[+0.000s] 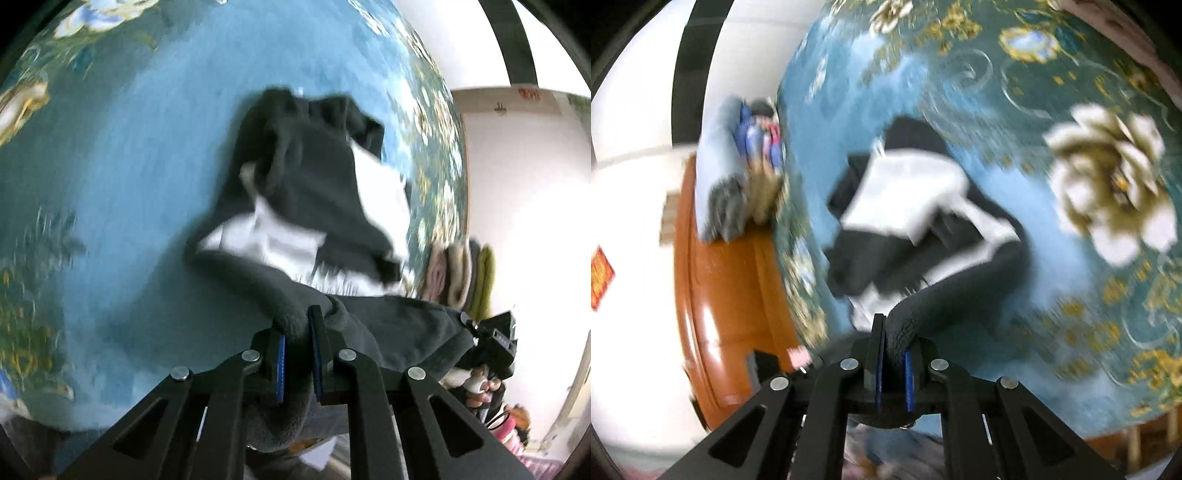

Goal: Fold clothes

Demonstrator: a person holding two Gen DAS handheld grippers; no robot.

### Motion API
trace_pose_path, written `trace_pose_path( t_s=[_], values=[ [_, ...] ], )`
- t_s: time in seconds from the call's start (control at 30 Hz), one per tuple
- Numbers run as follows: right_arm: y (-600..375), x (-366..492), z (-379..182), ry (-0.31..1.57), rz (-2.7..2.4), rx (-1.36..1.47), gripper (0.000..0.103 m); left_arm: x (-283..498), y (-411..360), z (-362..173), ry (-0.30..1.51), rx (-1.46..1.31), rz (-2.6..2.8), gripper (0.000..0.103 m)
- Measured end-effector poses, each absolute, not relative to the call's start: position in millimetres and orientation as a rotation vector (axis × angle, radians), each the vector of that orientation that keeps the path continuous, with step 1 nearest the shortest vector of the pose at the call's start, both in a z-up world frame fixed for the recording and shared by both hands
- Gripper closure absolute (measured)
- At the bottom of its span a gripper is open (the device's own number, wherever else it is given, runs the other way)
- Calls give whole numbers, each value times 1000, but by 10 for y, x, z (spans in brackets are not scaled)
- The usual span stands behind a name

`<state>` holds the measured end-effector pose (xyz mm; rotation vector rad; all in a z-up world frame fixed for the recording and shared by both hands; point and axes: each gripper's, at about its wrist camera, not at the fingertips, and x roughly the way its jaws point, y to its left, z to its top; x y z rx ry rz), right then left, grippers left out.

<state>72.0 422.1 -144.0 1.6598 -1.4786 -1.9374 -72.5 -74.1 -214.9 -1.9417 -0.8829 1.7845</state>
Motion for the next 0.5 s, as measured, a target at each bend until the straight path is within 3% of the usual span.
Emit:
trace_pose_path(
  t_s=[0.1, 0.27, 0.47, 0.5],
  values=[
    [4312, 329, -1419, -1581, -1950, 1647, 94, -1096, -1202, -1957, -1016, -1970, 1765, 92],
    [4445, -274, -1635, -1730, -1988, 1692, 94, -1722, -1138, -2353, -1152, -2062, 1722, 91],
    [4380, -662, -1859, -1707, -1987, 1857, 90, -1950, -1072, -2646, -1225, -2132, 1635, 91],
    [4363, -707, -1891, -1699, -1983, 1880, 86, -1971, -1100, -2679, -1257, -2132, 1611, 87]
  ],
)
